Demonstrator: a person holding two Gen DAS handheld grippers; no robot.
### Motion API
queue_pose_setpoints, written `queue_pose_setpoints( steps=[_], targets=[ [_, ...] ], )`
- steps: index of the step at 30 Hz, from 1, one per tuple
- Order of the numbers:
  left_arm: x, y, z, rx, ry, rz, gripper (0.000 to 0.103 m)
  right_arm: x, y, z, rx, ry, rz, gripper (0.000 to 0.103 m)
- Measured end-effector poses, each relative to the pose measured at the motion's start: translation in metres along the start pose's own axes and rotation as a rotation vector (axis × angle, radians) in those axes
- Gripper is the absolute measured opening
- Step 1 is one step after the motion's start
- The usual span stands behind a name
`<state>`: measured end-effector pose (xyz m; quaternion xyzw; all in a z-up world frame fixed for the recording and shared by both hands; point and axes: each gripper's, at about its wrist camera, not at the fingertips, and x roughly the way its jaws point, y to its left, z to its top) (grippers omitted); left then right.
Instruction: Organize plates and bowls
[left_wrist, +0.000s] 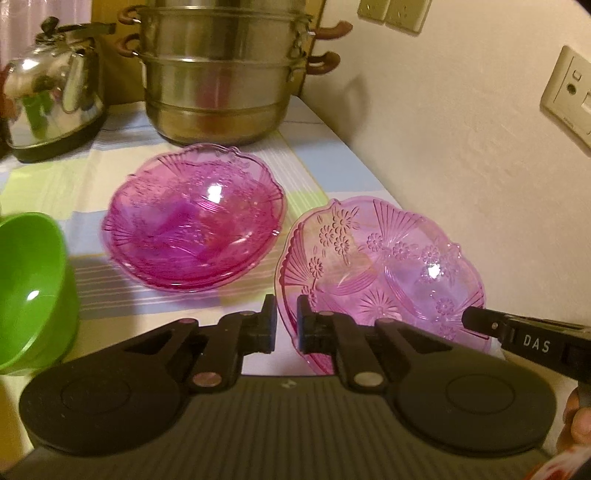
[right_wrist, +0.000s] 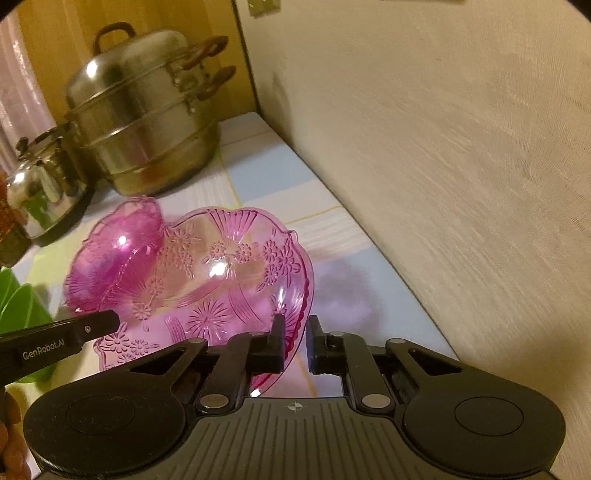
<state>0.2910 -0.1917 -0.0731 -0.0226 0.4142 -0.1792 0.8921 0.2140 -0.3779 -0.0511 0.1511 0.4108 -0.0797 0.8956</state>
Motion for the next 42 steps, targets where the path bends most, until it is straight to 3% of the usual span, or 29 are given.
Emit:
queue_pose_setpoints(
  steps=[22, 42],
  targets=[
    [-0.083, 0.031, 0.004, -0.038, -0.07, 0.052, 0.009, -0.055, 0.062, 0.003, -0.087, -0.047, 0.064, 0.011],
    [-0.087, 0.045, 0.013, -0.06, -0.075, 0.065, 0.009, -0.052, 0.073, 0.011, -0.126, -0.049, 0.085, 0.011]
  ],
)
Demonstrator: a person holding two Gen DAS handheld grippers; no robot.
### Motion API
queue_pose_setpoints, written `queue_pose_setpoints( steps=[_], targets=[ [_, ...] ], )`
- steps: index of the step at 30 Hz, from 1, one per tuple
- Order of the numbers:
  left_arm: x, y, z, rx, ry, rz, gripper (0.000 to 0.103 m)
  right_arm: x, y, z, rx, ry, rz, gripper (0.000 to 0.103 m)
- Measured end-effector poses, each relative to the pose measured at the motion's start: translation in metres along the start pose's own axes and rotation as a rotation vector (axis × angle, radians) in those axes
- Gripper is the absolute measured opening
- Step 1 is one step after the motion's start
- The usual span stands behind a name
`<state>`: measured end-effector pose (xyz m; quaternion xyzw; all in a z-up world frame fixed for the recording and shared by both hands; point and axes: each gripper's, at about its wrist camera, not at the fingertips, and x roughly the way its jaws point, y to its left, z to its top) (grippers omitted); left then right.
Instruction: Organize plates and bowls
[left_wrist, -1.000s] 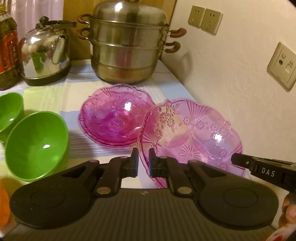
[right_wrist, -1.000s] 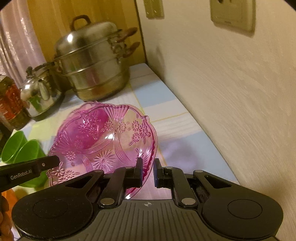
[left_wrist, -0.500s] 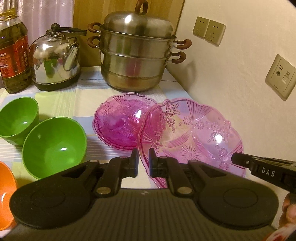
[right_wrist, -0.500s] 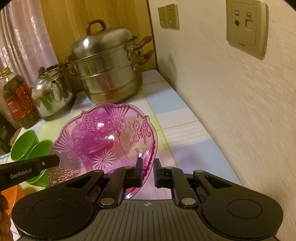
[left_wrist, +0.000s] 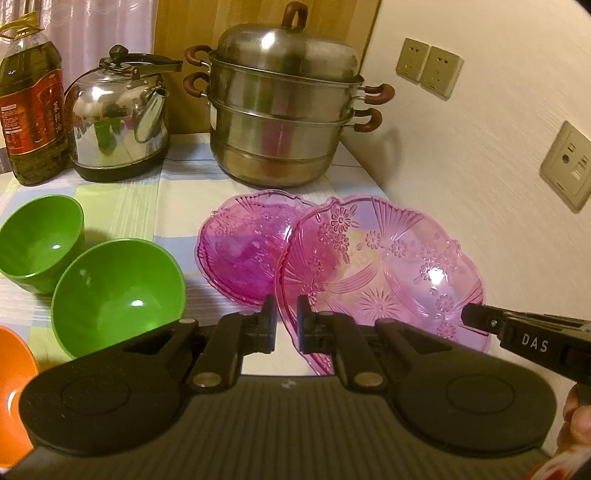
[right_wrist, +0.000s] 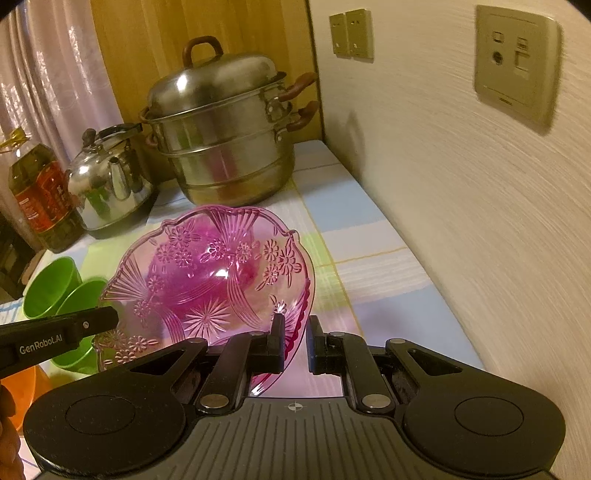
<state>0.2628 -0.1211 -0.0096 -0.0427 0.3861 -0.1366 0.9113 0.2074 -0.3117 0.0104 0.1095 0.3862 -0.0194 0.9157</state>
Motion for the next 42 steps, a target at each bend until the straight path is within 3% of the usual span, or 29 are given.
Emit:
queue_pose_setpoints(
  steps=[7, 18, 29, 42],
  targets=[
    [0.017, 0.019, 0.03, -0.004, -0.004, 0.031, 0.009, 0.025, 0.016, 0.024, -0.028, 0.004, 0.022, 0.011],
    [0.074, 0.057, 0.072, 0.002, 0.024, 0.093, 0.01, 0.101, 0.041, 0.07, -0.065, 0.052, 0.06, 0.011],
    [0.119, 0.067, 0.067, 0.025, 0.078, 0.111, 0.011, 0.161, 0.044, 0.075, -0.084, 0.116, 0.058, 0.011],
    [0.144, 0.067, 0.055, 0.05, 0.133, 0.137, 0.012, 0.191, 0.038, 0.068, -0.089, 0.174, 0.061, 0.011]
  ],
)
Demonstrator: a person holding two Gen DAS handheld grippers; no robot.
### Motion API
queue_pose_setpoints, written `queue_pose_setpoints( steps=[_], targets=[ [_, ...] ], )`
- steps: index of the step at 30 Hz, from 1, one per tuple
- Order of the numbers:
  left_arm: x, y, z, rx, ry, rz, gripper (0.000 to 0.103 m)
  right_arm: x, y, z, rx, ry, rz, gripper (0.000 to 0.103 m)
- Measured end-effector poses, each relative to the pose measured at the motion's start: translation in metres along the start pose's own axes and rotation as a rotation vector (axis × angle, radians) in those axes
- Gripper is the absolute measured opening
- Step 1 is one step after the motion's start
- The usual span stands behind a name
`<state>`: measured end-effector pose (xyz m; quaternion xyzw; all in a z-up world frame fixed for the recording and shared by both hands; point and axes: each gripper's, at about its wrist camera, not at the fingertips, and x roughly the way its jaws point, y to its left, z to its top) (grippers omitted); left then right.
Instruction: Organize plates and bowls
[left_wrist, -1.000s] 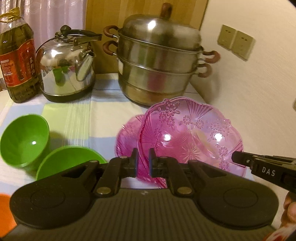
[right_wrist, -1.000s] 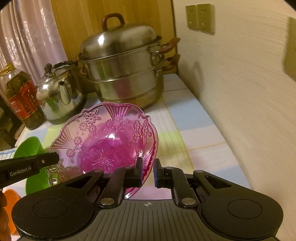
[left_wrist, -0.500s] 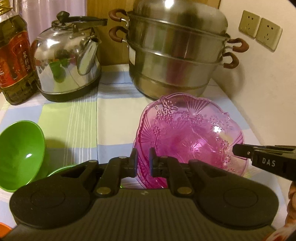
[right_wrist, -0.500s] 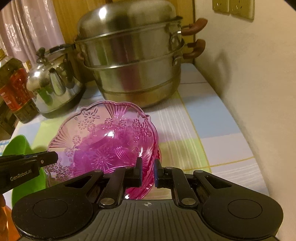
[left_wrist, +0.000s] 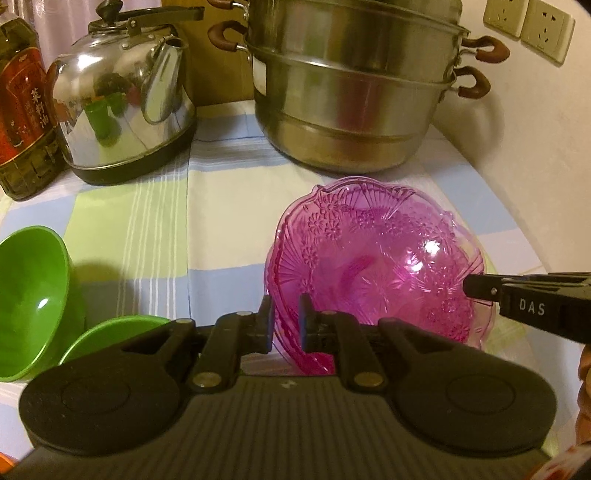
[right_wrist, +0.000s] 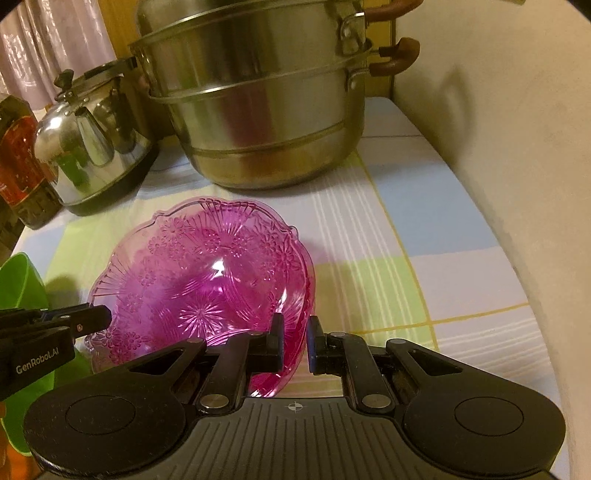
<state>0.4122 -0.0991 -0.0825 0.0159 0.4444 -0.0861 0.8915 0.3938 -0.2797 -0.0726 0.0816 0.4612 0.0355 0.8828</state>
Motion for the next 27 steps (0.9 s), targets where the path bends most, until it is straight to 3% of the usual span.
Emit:
queue_pose_setpoints(
  steps=[21, 22, 23, 24, 25, 27],
  targets=[
    [0.006, 0.001, 0.002, 0.011, 0.016, 0.016, 0.015, 0.006, 0.005, 0.005, -0.057, -0.015, -0.013, 0.012],
    [0.006, 0.0, 0.002, 0.018, 0.013, 0.027, 0.018, 0.007, 0.007, 0.004, -0.073, -0.019, -0.019, 0.014],
    [0.005, 0.0, 0.002, 0.02, 0.008, 0.037, 0.023, 0.007, 0.007, 0.004, -0.081, -0.026, -0.024, 0.022],
    [0.005, 0.0, 0.001, 0.018, 0.004, 0.042, 0.024, 0.007, 0.007, 0.003, -0.079, -0.033, -0.024, 0.04],
    [0.003, 0.002, 0.002, 0.011, -0.001, 0.041, 0.026, 0.006, 0.005, 0.003, -0.073, -0.039, -0.016, 0.048],
    [0.001, 0.005, 0.003, -0.004, -0.011, 0.033, 0.026, 0.004, 0.0, 0.003, -0.041, -0.051, -0.001, 0.054]
  ],
)
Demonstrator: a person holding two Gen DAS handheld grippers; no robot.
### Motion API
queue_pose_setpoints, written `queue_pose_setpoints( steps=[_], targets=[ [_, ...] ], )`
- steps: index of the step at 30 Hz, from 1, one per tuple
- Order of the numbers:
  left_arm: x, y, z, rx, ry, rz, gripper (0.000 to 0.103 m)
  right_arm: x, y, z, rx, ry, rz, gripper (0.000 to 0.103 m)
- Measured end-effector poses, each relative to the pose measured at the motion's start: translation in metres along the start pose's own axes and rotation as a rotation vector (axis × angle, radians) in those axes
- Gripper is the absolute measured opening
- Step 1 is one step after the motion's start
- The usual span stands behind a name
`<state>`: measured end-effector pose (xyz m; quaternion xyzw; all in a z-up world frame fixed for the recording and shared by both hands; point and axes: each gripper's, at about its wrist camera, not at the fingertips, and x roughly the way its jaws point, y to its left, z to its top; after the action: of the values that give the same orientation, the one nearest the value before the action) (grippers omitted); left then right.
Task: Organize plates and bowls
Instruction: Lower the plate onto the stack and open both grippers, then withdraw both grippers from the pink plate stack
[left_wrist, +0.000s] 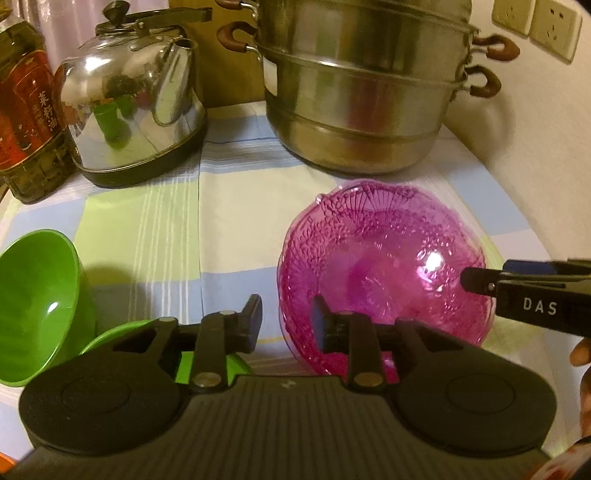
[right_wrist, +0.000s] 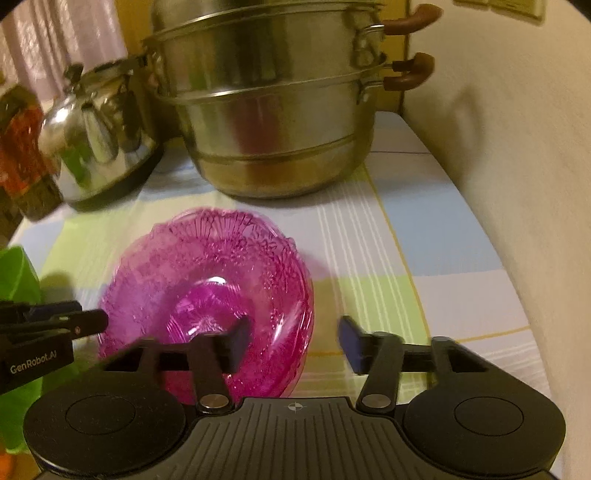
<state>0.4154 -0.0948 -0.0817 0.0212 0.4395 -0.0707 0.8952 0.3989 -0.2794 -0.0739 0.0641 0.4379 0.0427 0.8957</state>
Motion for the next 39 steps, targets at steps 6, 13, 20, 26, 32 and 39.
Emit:
queue_pose_setpoints(
  steps=[6, 13, 20, 26, 32, 39],
  targets=[
    [-0.017, 0.002, 0.001, -0.019, -0.042, -0.015, 0.026, -0.012, -0.005, 0.002, 0.042, -0.03, 0.004, 0.054],
    [-0.057, 0.011, -0.005, -0.054, -0.086, -0.045, 0.026, -0.042, -0.005, -0.003, 0.091, -0.044, 0.027, 0.054],
    [-0.113, 0.026, -0.023, -0.075, -0.118, -0.03, 0.026, -0.089, -0.003, -0.019, 0.144, -0.041, 0.035, 0.054],
    [-0.161, 0.036, -0.053, -0.103, -0.135, -0.025, 0.026, -0.136, 0.009, -0.044, 0.152, -0.052, 0.044, 0.054],
    [-0.202, 0.039, -0.092, -0.121, -0.143, -0.018, 0.026, -0.174, 0.023, -0.08, 0.147, -0.054, 0.053, 0.054],
    [-0.231, 0.039, -0.133, -0.125, -0.14, -0.007, 0.026, -0.201, 0.04, -0.118, 0.137, -0.054, 0.053, 0.054]
  ],
)
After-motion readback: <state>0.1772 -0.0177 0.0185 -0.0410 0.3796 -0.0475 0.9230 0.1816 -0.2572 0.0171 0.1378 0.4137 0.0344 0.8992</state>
